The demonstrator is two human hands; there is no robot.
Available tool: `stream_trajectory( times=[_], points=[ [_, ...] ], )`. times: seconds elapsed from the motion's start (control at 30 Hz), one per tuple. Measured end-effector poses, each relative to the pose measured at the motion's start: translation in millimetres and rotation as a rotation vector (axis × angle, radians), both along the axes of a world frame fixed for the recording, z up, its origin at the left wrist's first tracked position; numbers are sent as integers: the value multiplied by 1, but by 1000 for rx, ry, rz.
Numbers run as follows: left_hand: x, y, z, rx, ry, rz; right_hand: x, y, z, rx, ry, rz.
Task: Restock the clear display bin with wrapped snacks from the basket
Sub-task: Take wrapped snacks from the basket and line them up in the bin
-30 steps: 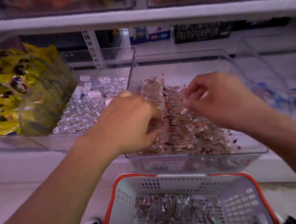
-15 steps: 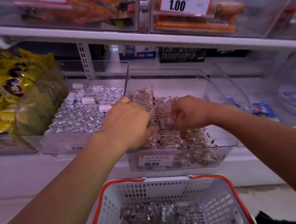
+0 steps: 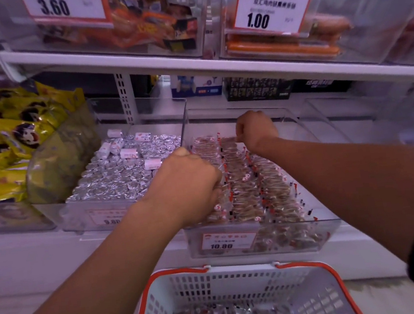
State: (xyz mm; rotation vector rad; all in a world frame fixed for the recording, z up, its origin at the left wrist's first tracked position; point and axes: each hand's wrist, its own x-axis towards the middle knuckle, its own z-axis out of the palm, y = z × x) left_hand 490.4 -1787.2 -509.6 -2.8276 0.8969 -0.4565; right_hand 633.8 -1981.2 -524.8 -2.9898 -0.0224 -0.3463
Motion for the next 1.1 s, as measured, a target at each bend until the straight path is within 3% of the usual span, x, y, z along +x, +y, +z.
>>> stream_trajectory(
  times=[0.1, 0.27, 0.4, 0.47, 0.6, 0.67, 0.73, 0.77, 0.83, 0.9, 0.97, 1.1],
  points=[
    [0, 1, -1, -21, 1, -13, -2, 1, -7, -63, -15, -41],
    [-1, 2, -1, -45, -4, -27, -12, 6, 0, -241, 129, 37],
    [-10, 0, 7, -170, 39, -46, -51, 8, 29, -207, 145, 85],
    [-23, 3, 9, -267, -28, -123, -89, 6, 41, -35, -39, 124],
    [-69, 4, -8, -516, -333, -456, -205, 1, 12, 427, -739, 348],
    [-92, -5, -36, -511, -283, -549, -260, -4, -43, 574, -776, 398],
    [-113, -14, -77, -396, -113, -529, -291, -12, -120, 555, -488, 354],
    [-122, -18, -101, -269, 46, -474, -299, -18, -157, 487, -207, 307],
    [-135, -17, -150, 85, 487, -209, -313, -35, -226, 309, 456, 206],
    [-143, -2, -205, 272, 891, 100, -327, -53, -280, 308, 819, 187],
    [-150, 10, -254, 184, 1187, 384, -339, -65, -315, 402, 919, 77],
    [-160, -3, -328, -492, 1377, 805, -337, -57, -356, 570, 888, -252]
  ],
)
